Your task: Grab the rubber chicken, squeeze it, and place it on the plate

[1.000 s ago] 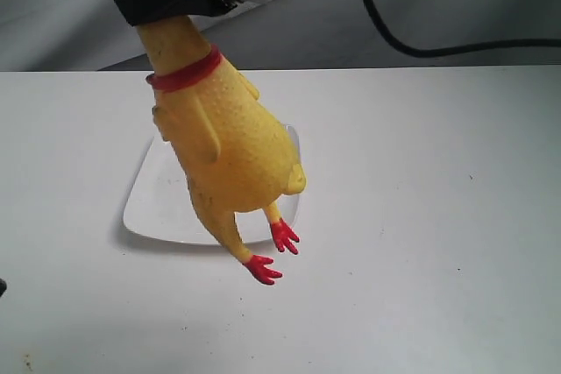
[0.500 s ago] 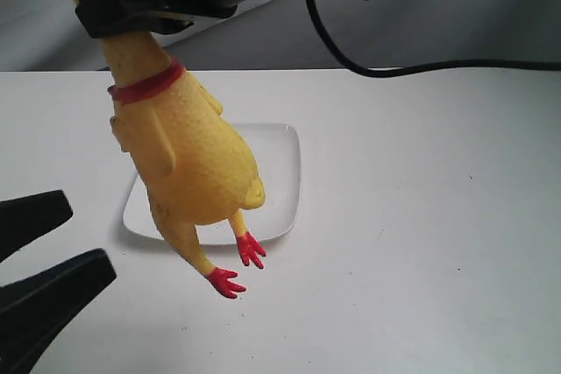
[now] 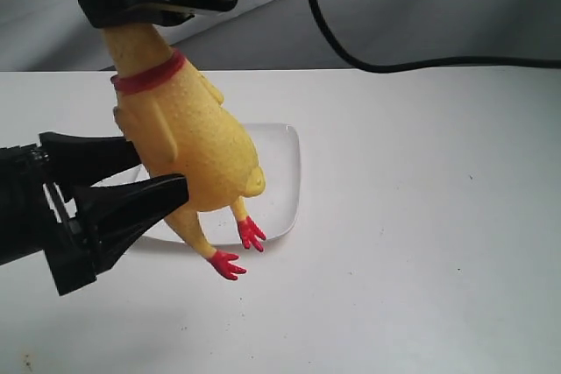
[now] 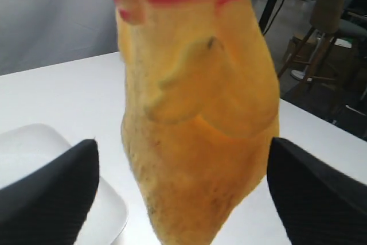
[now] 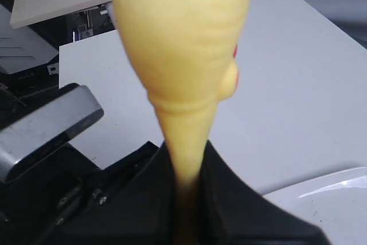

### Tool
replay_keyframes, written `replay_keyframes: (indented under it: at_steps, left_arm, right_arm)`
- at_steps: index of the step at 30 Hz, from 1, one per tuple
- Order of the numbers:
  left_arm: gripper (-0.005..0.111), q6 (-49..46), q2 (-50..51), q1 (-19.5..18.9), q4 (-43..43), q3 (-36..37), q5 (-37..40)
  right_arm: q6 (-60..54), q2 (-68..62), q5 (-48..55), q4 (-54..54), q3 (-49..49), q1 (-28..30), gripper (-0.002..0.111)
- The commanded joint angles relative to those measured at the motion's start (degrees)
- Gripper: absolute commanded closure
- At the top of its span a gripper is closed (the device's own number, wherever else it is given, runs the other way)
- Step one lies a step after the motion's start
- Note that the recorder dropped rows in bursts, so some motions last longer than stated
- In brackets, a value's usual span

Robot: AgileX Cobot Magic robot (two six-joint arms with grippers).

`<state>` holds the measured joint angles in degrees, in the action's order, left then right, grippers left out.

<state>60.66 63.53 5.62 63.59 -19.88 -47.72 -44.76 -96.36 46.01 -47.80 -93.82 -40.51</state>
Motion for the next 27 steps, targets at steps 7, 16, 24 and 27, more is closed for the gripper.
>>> replay_keyframes:
  at_steps: [7, 16, 24, 27]
  left_arm:
    - [0.063, -4.1, 9.0, 0.4, 0.8, -3.1, -6.5]
    - [0.106, -7.2, 9.0, 0.4, 0.8, -3.1, -5.9]
    - [0.021, -7.0, 9.0, 0.4, 0.0, -3.1, -6.5]
    - [0.003, -6.3, 9.0, 0.4, 0.0, -3.1, -6.5]
  right_arm:
    - [0.3, 0.2, 1.5, -0.8, -0.2, -0.1, 0.108]
    - [0.5, 0.2, 1.4, -0.8, -0.2, -0.1, 0.108]
    - [0.5, 0.2, 1.4, -0.8, -0.2, -0.1, 0.108]
    - [0.5, 0.2, 1.4, -0.8, -0.2, -0.1, 0.108]
